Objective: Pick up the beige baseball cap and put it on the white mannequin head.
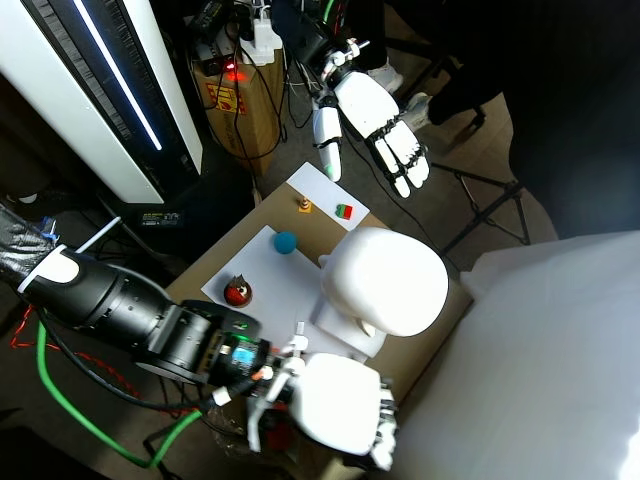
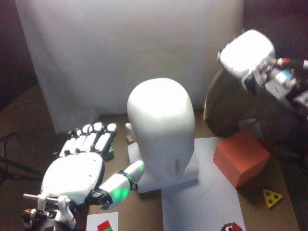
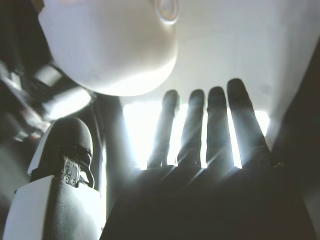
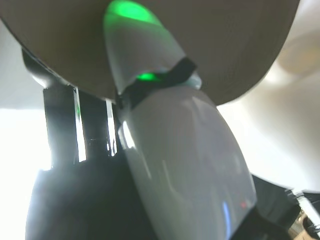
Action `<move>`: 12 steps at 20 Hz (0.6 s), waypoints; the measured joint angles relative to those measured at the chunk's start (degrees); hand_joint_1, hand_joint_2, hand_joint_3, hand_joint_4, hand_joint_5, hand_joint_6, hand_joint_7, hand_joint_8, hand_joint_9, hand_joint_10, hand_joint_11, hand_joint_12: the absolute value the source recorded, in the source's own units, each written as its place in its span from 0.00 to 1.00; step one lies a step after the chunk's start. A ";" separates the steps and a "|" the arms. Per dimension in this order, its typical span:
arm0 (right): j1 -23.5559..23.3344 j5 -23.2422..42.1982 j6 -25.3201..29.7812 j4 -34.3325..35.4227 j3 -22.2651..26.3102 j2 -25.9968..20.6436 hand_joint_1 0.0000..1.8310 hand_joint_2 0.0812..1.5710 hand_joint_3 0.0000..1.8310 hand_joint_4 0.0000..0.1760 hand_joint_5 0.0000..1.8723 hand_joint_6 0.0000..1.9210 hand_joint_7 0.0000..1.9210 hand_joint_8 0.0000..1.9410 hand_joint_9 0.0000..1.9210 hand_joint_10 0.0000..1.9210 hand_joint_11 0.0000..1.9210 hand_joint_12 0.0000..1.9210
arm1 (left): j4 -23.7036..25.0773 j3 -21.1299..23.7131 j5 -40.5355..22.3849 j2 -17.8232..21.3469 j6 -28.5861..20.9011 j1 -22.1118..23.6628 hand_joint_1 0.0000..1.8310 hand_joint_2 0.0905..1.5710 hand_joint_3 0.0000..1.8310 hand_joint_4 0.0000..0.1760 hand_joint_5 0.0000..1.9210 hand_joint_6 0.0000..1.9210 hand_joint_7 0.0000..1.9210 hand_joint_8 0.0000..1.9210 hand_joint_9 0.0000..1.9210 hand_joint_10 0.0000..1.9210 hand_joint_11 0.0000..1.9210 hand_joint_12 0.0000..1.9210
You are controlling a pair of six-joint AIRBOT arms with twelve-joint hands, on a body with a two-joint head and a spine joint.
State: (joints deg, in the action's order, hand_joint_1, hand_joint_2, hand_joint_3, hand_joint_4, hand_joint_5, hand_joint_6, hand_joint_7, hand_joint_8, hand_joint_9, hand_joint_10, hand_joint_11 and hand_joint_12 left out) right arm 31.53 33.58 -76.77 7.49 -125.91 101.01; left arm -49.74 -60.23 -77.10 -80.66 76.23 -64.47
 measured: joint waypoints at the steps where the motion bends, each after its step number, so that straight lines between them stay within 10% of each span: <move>1: -1.07 0.46 -0.52 0.22 0.00 -0.28 0.75 0.72 0.00 0.00 0.46 0.51 0.48 0.55 0.46 0.73 0.48 0.74 | 0.35 -0.09 0.33 0.13 -0.02 0.00 0.00 0.72 0.00 0.39 0.03 0.00 0.00 0.00 0.00 0.00 0.00 0.13; 12: -11.78 1.27 -8.07 0.85 -0.07 3.04 0.75 0.72 0.00 0.00 0.44 0.52 0.48 0.55 0.45 0.74 0.46 0.75 | -0.28 -0.04 -0.61 0.37 -0.96 -0.83 0.00 0.72 0.00 0.39 0.03 0.00 0.00 0.00 0.00 0.00 0.00 0.11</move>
State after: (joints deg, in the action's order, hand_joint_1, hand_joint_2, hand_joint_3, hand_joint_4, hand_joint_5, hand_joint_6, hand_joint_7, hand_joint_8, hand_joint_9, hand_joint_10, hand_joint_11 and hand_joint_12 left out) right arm 19.75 34.85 -84.84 8.34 -125.97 104.05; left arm -50.02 -60.27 -77.71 -80.29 75.26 -65.30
